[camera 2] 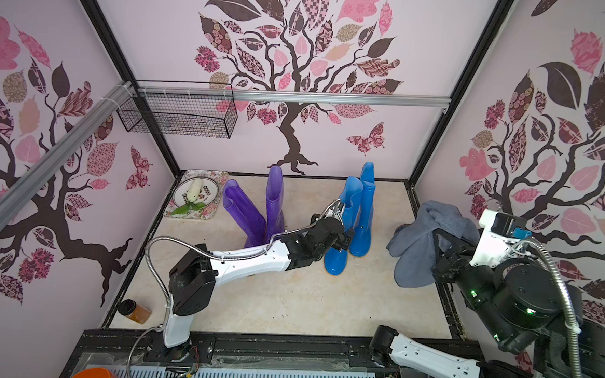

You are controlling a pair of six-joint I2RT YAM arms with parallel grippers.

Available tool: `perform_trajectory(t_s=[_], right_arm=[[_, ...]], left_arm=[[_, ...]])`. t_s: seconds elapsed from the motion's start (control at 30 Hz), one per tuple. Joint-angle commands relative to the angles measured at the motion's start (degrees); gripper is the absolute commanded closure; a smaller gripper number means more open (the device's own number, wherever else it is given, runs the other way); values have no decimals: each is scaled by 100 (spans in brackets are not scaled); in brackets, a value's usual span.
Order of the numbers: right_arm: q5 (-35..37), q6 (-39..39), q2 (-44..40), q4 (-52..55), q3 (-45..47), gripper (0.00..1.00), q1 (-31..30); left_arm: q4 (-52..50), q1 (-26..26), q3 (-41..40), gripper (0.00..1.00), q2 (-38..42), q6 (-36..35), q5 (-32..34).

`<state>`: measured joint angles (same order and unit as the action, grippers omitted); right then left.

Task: Wipe the rubber boots with a cloth
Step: Move the rubber boot to the center of the board.

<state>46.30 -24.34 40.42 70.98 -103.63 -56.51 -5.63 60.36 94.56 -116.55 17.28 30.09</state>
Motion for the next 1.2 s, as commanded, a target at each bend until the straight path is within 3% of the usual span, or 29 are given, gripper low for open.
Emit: perform_trajectory(t_s=[0.0, 0.27, 0.47, 0.57, 0.7, 0.87, 1.17], right_arm=[[-25, -62, -68, -5, -55, 100, 10], [-104, -71, -215, -139, 296, 100, 9], [-106, -62, -271, -162, 386, 100, 7], [-134, -95, -323, -181, 504, 100, 8], [-139, -78, -377, -275, 656, 100, 9], [-157, -88, -368, -293, 729, 100, 6], [-183, -123, -431, -326, 898, 100, 4]], left_arm=[[129, -197, 584, 13, -231, 161, -240], [282, -310, 1366, 51, -902, 48, -443], [438, -428, 1485, 100, -909, -139, -240], [528, -459, 1613, 100, -854, -530, 74], [472, -545, 2477, 100, -1145, -919, 241], [216, -730, 3521, 100, -1736, -959, 456], [289, -921, 3997, 100, -2111, -641, 845]])
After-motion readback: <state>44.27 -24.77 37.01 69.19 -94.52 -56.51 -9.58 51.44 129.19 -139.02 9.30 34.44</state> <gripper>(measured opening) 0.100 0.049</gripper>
